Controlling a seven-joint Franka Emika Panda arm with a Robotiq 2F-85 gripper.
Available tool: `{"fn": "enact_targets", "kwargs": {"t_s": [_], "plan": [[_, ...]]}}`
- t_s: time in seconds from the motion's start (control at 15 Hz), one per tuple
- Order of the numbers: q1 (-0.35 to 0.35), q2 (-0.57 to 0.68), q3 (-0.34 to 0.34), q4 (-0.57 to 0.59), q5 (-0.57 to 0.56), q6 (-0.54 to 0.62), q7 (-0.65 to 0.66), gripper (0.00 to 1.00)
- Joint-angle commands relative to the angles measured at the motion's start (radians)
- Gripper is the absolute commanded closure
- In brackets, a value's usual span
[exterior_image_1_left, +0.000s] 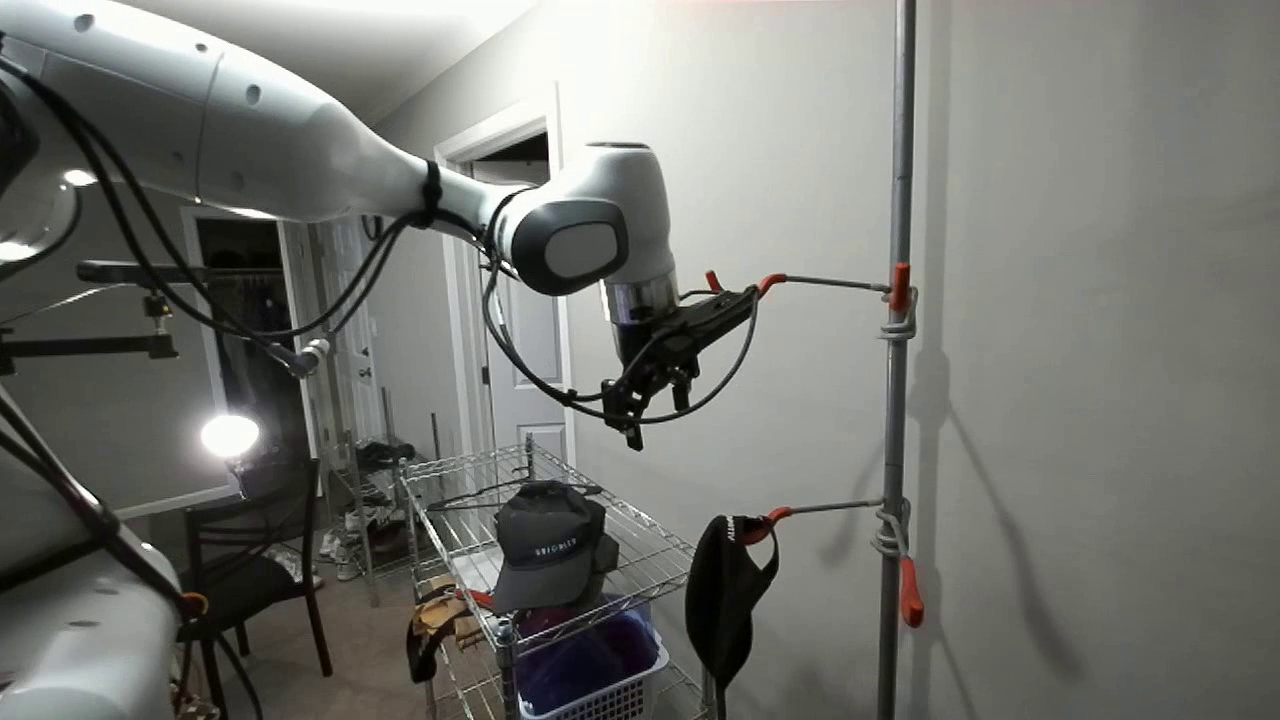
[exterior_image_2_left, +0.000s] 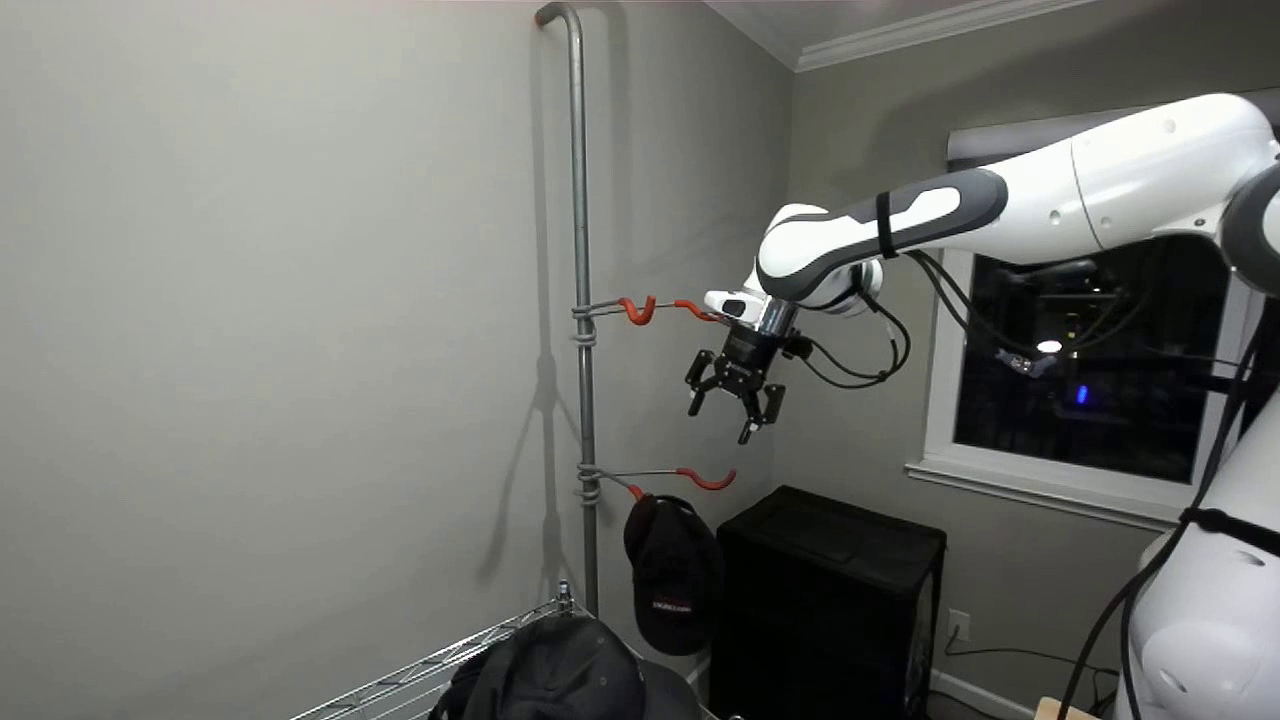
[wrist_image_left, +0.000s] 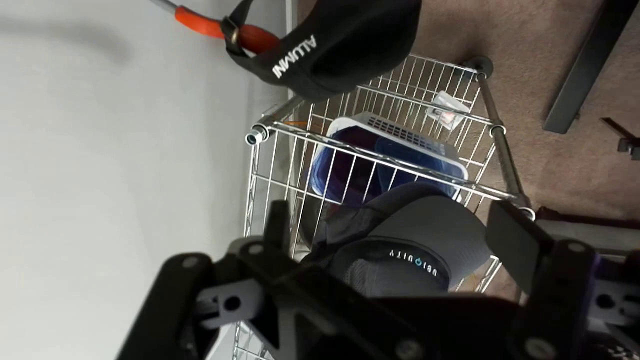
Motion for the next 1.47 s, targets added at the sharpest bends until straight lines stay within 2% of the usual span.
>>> {"fn": "enact_targets", "kwargs": {"t_s": [0.0, 0.27, 0.47, 0.53, 0.73, 0.8, 1.0, 1.4], "plan": [[0.050, -0.019, 0.064, -0.035, -0.021, 0.083, 0.197, 0.00], [0.047, 0.004, 0.209, -0.016, -0.047, 0.156, 0.528, 0.00], [0.037, 0.045, 0.295, 0.023, -0.089, 0.158, 0.767, 0.00], [0.093, 0.062, 0.264, 0.040, -0.115, 0.130, 0.853, 0.00], [0.142, 0.110, 0.271, 0.072, -0.137, 0.076, 1.029, 0.00], [0.157, 0.127, 0.267, 0.081, -0.129, 0.064, 1.062, 0.00], [0.201, 0.199, 0.255, 0.107, -0.072, 0.035, 1.051, 0.00], [0.240, 0.350, 0.285, 0.156, -0.051, 0.048, 0.951, 0.00]]}}
